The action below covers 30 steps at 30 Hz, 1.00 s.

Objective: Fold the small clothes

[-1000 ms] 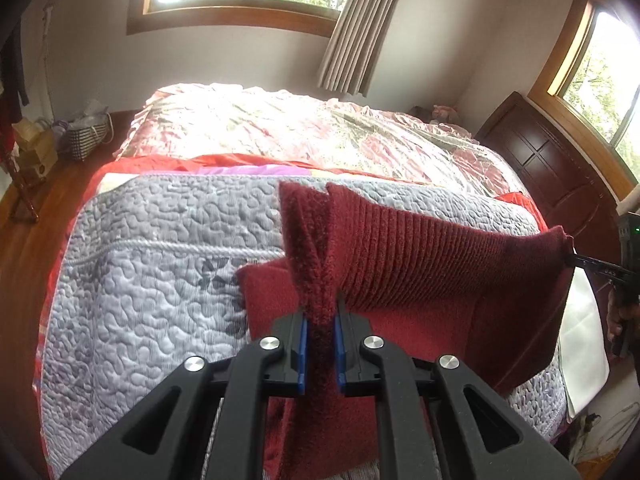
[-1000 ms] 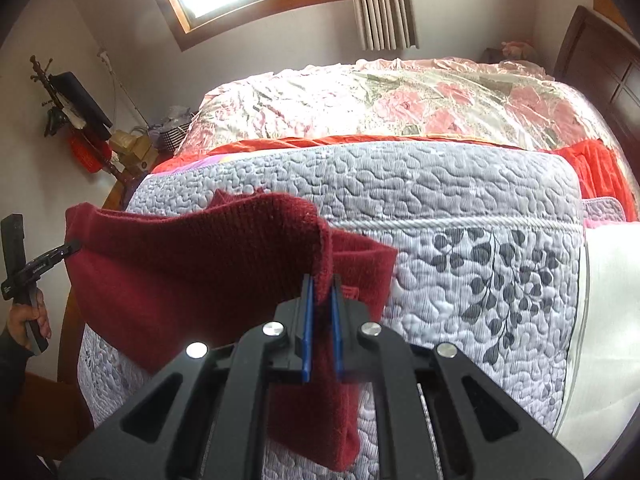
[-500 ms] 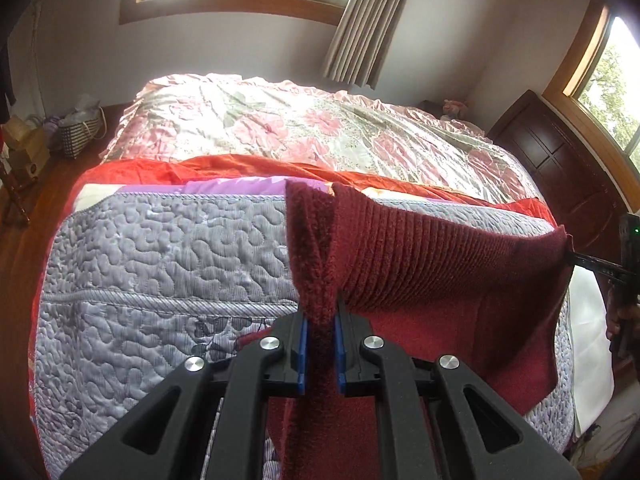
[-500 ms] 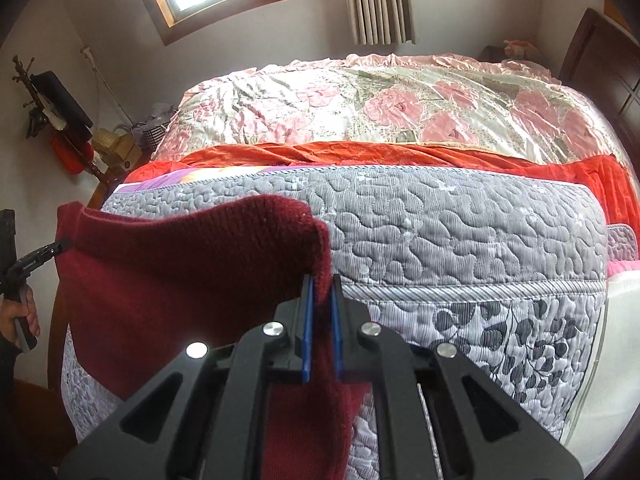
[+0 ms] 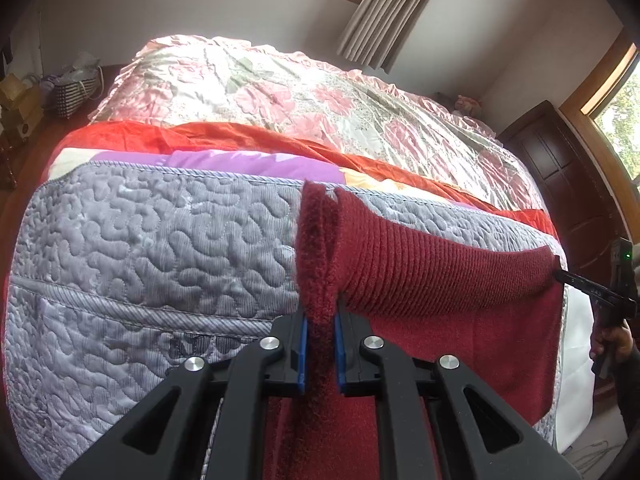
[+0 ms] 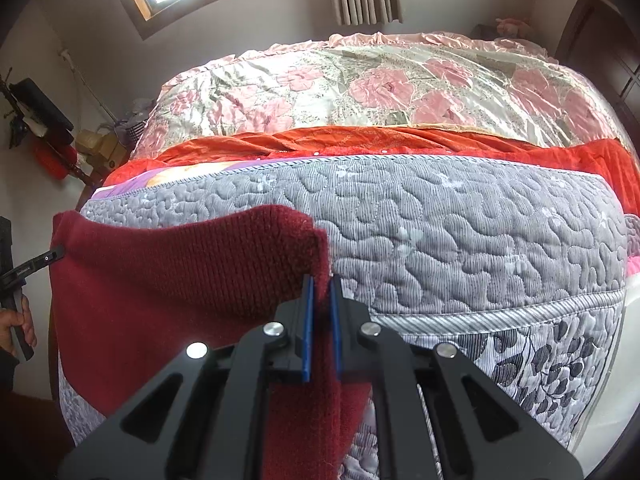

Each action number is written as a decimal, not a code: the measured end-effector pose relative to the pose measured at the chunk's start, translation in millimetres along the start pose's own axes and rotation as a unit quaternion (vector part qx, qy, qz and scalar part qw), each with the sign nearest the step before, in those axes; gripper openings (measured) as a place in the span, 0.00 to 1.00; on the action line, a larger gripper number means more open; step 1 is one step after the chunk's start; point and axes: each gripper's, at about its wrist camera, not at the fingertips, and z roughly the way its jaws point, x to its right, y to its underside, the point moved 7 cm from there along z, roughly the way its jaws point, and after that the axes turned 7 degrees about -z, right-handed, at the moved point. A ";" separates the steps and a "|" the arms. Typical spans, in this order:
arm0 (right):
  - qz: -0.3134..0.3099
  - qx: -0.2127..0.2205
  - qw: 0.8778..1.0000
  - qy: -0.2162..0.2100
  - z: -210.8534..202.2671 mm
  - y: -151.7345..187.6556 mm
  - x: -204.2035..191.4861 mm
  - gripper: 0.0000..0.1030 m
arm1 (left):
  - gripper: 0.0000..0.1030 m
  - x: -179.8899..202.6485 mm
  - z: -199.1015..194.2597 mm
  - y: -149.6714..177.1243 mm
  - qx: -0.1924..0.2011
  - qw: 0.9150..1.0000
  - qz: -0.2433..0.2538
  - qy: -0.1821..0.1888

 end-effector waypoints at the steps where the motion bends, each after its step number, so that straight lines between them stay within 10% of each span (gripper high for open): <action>1: -0.001 -0.001 1.000 0.001 1.3 -0.1 0.8 0.06 | 0.10 -1.1 1.6 0.1 -0.002 1.000 0.001 -0.002; 13: 0.015 -0.038 0.999 0.005 49.7 13.0 13.3 0.08 | 0.11 -30.9 66.0 13.5 -0.067 0.997 -0.028 -0.034; 20: 0.007 -0.009 1.000 0.021 20.1 13.7 8.3 0.36 | 0.27 -37.2 32.8 13.0 -0.043 0.995 -0.036 -0.080; 25: 0.007 0.015 1.000 -0.018 -14.8 39.7 -22.7 0.36 | 0.34 4.0 -10.1 33.4 -0.004 0.999 -0.035 0.004; 30: 0.024 -0.037 0.999 -0.023 20.1 82.3 -24.2 0.31 | 0.35 18.7 19.2 79.4 -0.055 0.998 -0.014 0.011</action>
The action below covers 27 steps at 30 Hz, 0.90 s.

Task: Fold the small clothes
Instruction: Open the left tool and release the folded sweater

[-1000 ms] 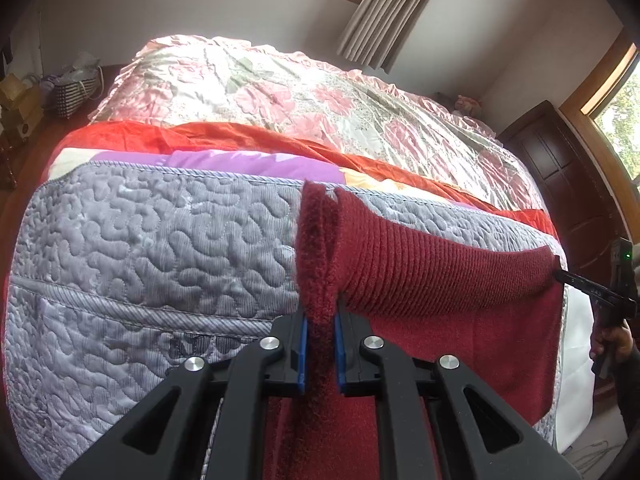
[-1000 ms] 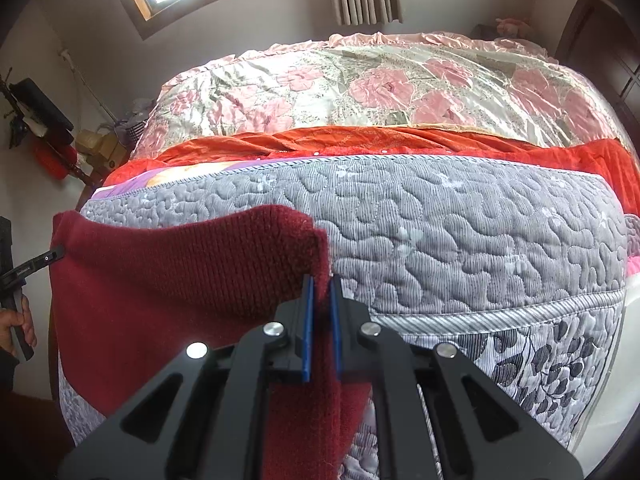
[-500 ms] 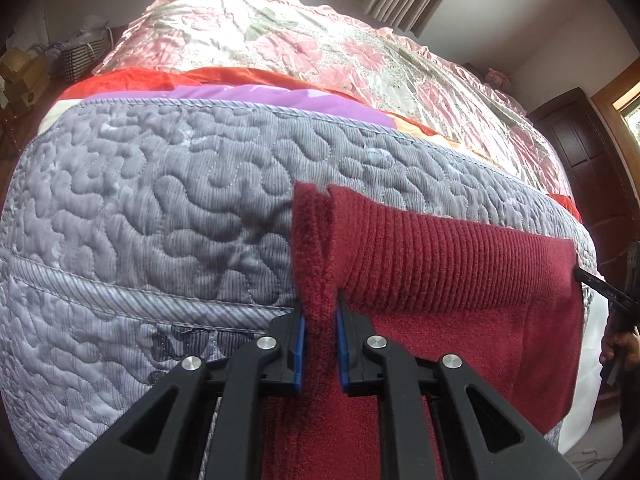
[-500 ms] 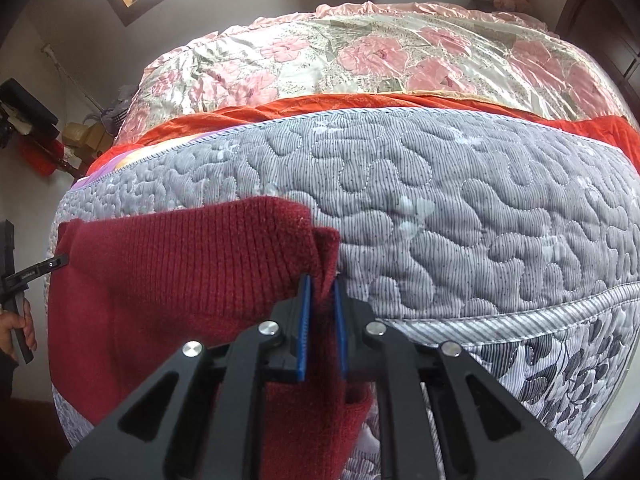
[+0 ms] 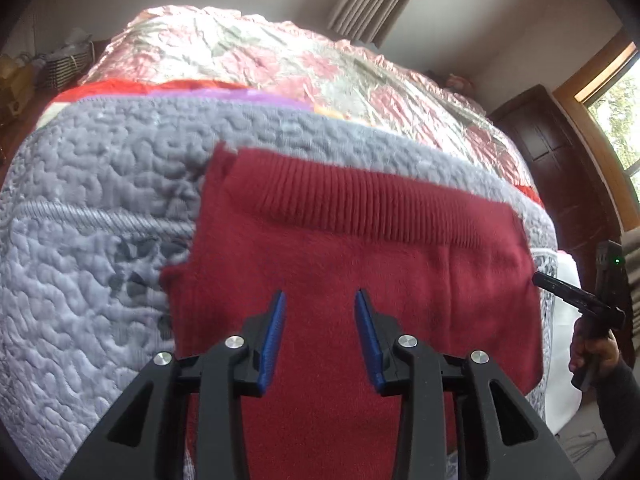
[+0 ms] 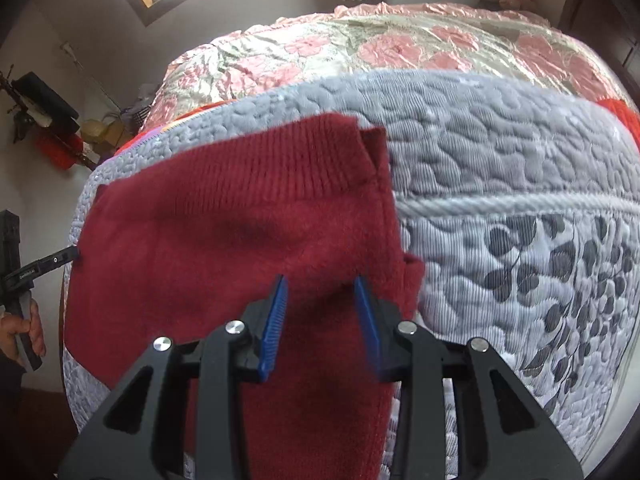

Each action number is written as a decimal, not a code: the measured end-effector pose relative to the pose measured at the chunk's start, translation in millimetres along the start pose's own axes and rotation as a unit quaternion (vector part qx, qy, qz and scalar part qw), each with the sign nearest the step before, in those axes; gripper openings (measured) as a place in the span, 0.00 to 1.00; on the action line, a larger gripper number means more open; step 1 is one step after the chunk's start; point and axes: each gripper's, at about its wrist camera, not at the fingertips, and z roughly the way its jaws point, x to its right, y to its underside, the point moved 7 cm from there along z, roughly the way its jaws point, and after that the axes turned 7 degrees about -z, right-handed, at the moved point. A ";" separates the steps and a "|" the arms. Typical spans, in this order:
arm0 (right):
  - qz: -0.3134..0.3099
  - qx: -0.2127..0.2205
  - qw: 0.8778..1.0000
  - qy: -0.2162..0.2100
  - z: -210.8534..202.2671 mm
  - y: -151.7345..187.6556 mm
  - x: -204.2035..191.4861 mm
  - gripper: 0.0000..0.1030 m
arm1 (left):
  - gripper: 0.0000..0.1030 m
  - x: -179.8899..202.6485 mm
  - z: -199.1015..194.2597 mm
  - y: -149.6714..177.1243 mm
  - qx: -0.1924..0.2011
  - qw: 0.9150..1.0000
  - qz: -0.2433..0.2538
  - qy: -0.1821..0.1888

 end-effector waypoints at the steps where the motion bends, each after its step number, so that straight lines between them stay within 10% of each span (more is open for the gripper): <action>1: 0.009 -0.005 1.000 0.004 6.3 4.2 6.8 0.25 | 0.35 -6.4 8.1 5.4 -0.010 1.000 -0.007 -0.005; 10: 0.015 0.015 1.000 -0.015 -27.0 19.2 -6.6 0.28 | 0.35 -30.9 -1.5 23.5 -0.017 0.999 -0.045 0.013; 20: 0.031 -0.050 0.998 -0.013 -23.8 130.7 -23.7 0.29 | 0.42 -52.2 -24.8 112.3 -0.061 0.996 -0.069 0.017; 27: 0.026 -0.028 0.999 0.009 -44.1 132.5 -39.3 0.35 | 0.55 -61.4 -45.9 104.3 -0.063 0.991 -0.096 0.065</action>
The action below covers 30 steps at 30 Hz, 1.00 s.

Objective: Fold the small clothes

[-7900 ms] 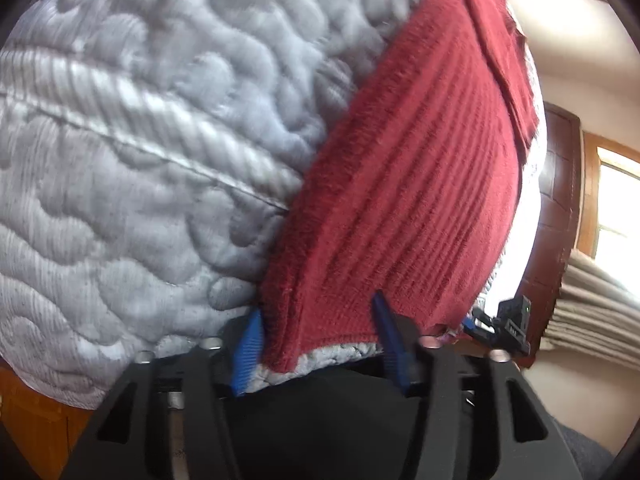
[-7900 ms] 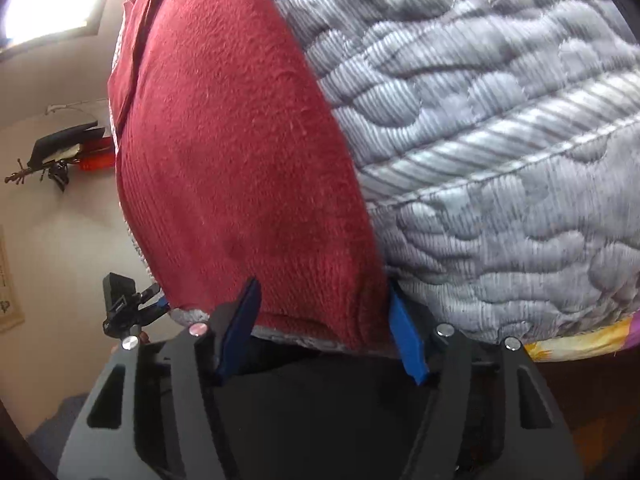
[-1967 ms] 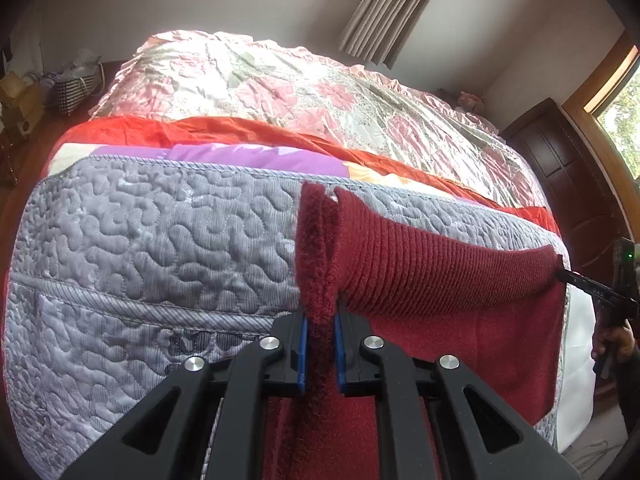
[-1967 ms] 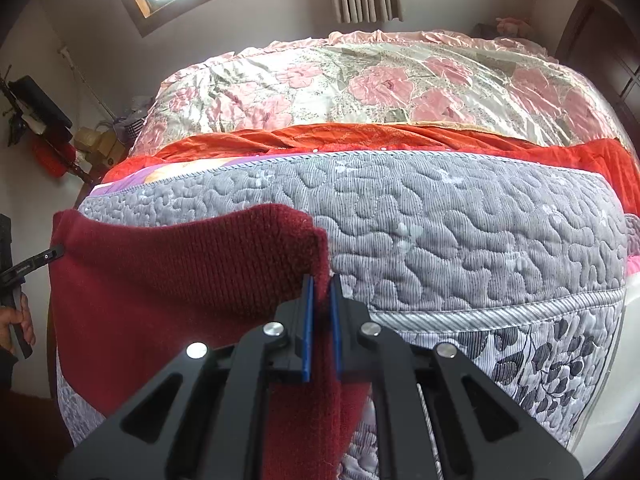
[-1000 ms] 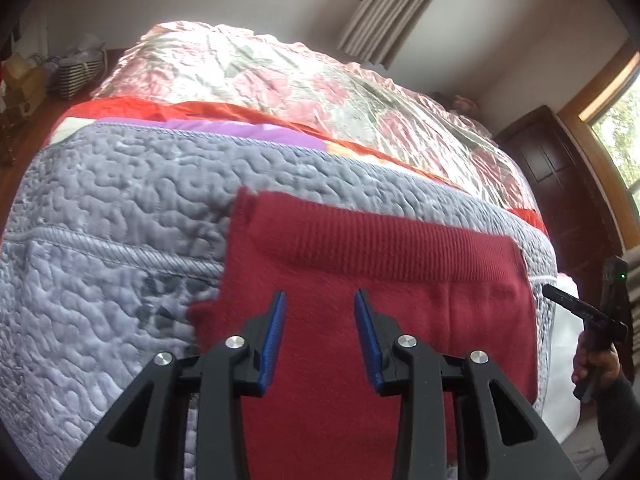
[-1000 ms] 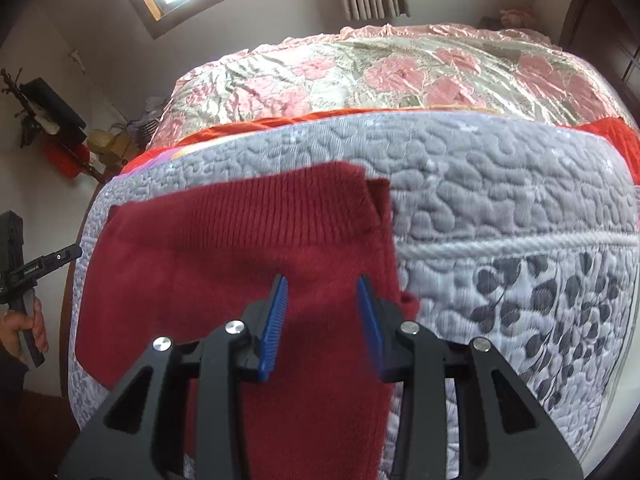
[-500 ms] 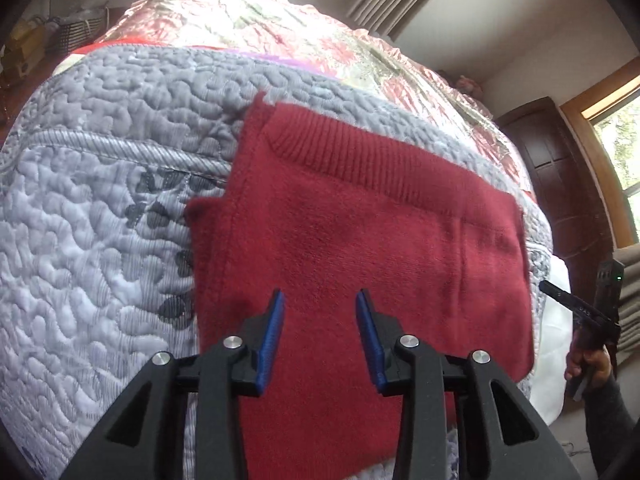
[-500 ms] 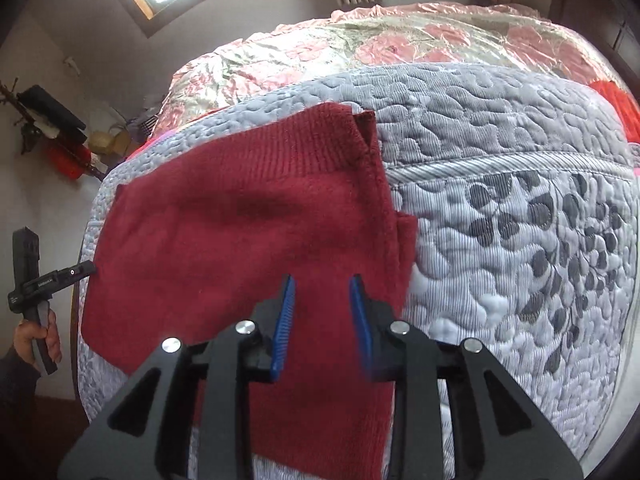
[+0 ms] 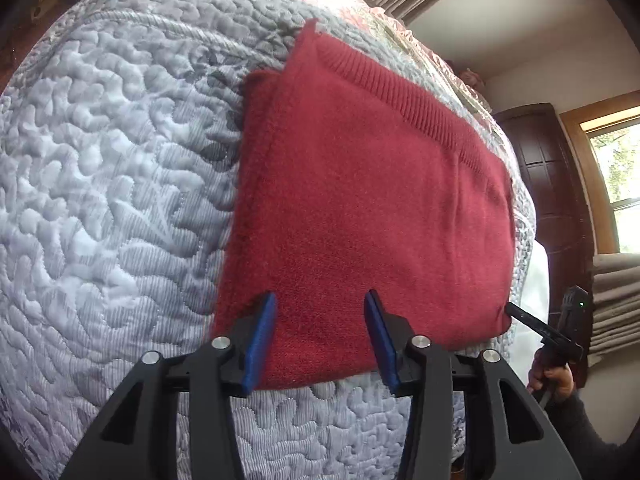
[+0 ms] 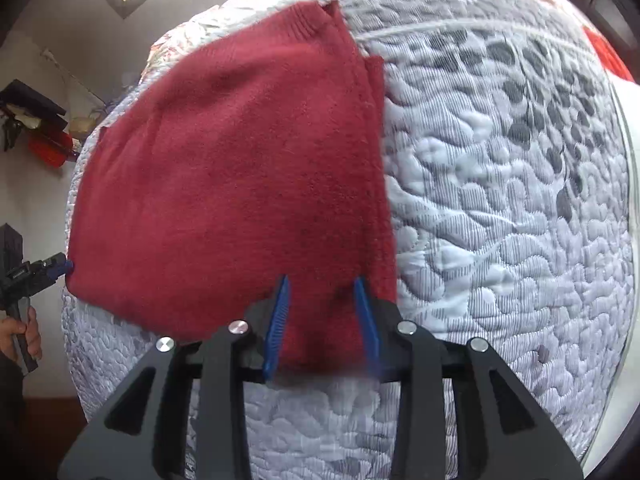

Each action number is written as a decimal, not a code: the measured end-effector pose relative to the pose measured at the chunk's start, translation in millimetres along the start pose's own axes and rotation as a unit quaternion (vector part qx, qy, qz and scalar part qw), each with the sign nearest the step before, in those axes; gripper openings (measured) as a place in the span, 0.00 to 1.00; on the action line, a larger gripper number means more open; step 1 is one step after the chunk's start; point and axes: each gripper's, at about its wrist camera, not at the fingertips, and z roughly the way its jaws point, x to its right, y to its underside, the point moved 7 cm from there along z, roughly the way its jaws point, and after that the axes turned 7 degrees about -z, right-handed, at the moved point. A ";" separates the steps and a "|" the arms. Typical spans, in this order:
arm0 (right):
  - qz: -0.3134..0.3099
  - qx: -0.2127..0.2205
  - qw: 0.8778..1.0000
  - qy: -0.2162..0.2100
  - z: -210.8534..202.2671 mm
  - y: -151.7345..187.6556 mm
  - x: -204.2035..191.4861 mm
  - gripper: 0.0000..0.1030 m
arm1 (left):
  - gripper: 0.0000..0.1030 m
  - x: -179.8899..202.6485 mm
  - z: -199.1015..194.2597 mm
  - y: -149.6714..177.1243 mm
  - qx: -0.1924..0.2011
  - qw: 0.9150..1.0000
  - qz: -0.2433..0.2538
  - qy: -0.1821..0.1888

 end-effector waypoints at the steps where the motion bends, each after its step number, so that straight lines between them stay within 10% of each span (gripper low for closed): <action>1: -0.029 0.012 0.999 0.014 -13.6 -1.6 -16.2 0.40 | 0.75 1.2 -10.7 -4.2 0.002 1.000 -0.003 0.008; 4: -0.139 0.045 0.987 0.063 -42.6 -6.9 -76.4 0.62 | 0.87 -4.9 -34.5 -26.1 -0.004 0.999 -0.025 0.023; 8: -0.320 0.092 0.937 0.110 -52.9 12.1 -194.8 0.89 | 0.89 -15.9 -38.9 -69.4 -0.029 0.996 -0.059 0.053; 13: -0.470 0.127 0.862 0.138 -17.6 39.0 -316.6 0.89 | 0.90 -30.0 -8.5 -115.9 -0.049 0.990 -0.106 0.084; 19: -0.552 0.139 0.806 0.160 34.4 52.5 -392.2 0.88 | 0.90 -33.6 46.3 -123.9 -0.102 0.985 -0.112 0.087; 30: -0.625 0.130 0.734 0.230 116.6 50.0 -422.2 0.87 | 0.90 -19.3 84.5 -127.6 -0.131 0.982 -0.074 0.110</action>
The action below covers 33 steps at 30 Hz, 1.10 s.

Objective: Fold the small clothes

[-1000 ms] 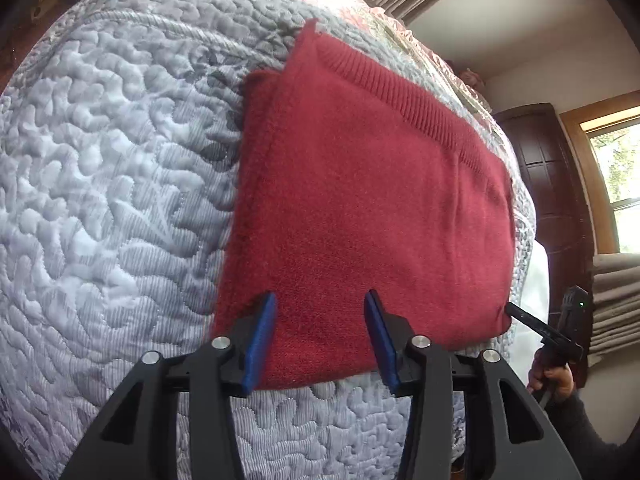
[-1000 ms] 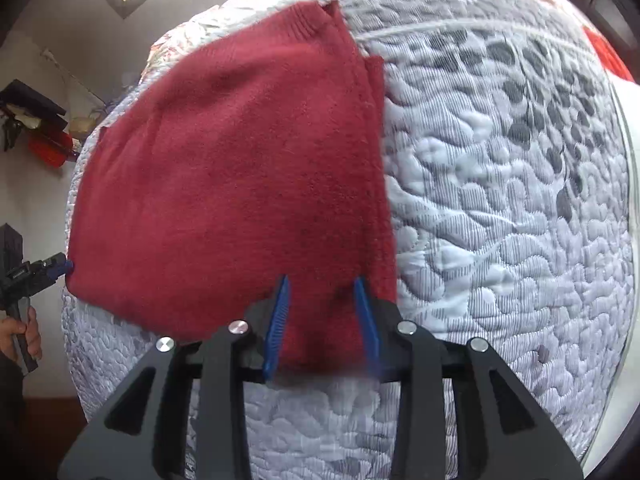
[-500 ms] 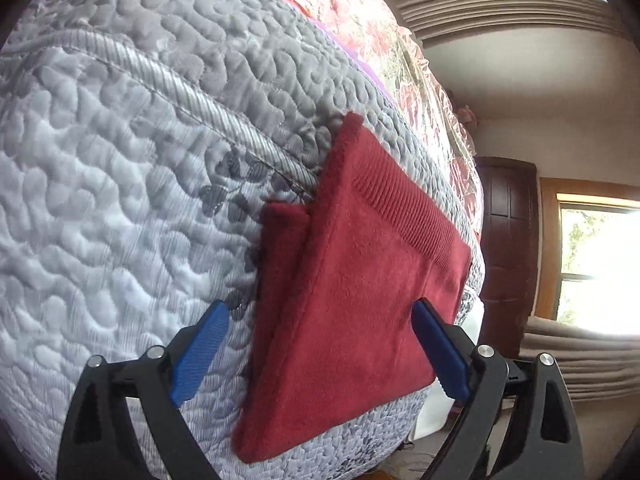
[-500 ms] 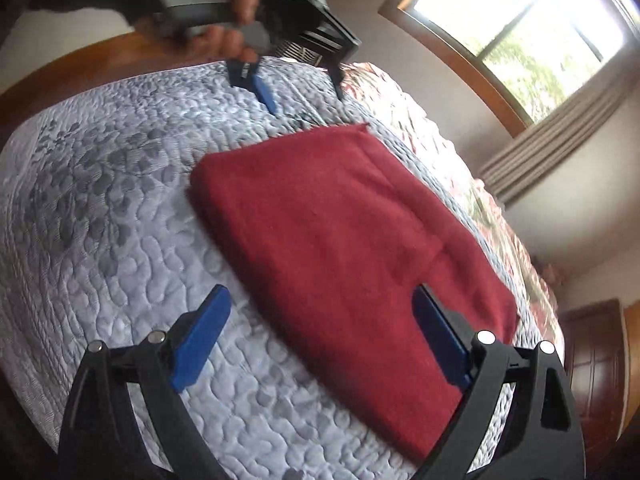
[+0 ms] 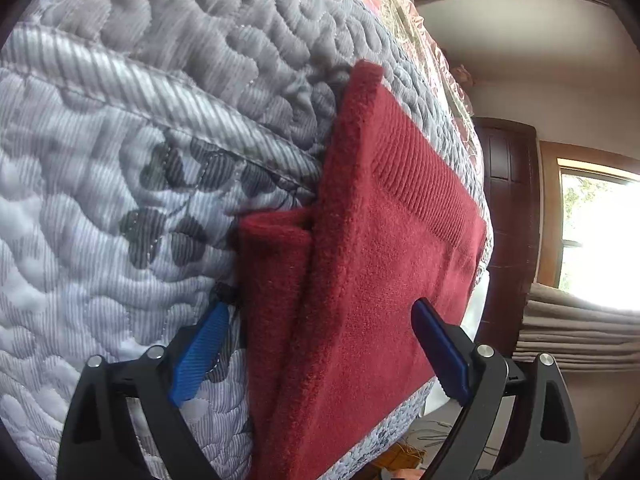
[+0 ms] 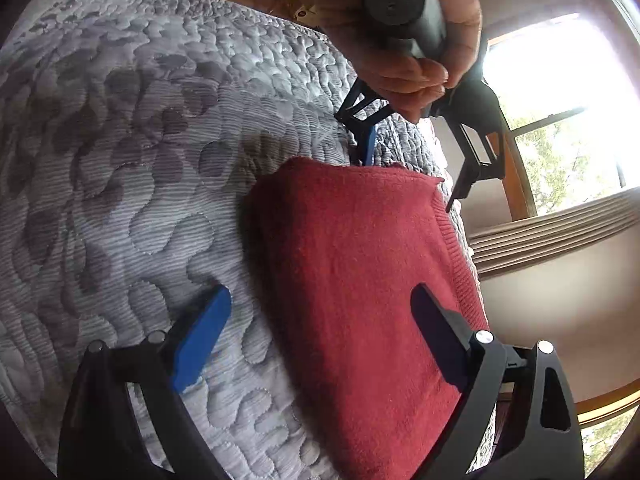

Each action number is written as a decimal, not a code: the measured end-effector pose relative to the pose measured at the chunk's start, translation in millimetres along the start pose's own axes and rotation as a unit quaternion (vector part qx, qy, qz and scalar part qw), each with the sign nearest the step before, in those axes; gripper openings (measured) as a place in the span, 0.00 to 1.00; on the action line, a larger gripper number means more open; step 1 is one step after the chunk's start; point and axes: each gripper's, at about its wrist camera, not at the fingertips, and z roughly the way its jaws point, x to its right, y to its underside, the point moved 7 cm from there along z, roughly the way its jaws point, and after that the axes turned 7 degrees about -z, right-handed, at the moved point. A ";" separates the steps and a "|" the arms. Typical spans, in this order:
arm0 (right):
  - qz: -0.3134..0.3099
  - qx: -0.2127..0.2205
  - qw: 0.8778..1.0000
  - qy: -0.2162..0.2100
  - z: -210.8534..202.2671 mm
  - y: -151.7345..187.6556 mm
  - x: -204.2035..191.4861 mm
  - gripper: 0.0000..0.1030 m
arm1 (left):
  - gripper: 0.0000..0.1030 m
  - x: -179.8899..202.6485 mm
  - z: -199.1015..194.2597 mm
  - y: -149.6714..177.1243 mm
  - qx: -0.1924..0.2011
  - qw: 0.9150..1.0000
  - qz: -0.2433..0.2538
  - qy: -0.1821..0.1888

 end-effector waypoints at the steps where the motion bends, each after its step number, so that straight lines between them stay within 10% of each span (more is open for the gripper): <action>1: -0.004 -0.001 1.000 0.006 4.2 -3.5 -0.9 0.87 | 0.89 -0.2 0.4 -0.2 -0.003 1.000 0.004 0.003; 8: 0.011 -0.009 0.999 0.034 29.2 -32.5 14.2 0.87 | 0.64 -12.4 3.9 -3.3 -0.010 1.000 0.012 -0.009; 21: 0.116 -0.030 0.993 -0.013 83.6 -41.2 51.4 0.87 | 0.68 -17.8 12.3 -17.9 -0.053 0.998 -0.017 -0.014; 25: 0.143 -0.031 0.988 -0.041 92.6 -43.7 59.6 0.70 | 0.41 -23.4 16.0 -21.9 -0.064 0.998 -0.017 -0.013; 33: 0.176 -0.036 0.981 -0.076 85.0 -51.9 61.8 0.53 | 0.31 -31.0 13.6 -28.5 -0.074 0.997 -0.017 -0.002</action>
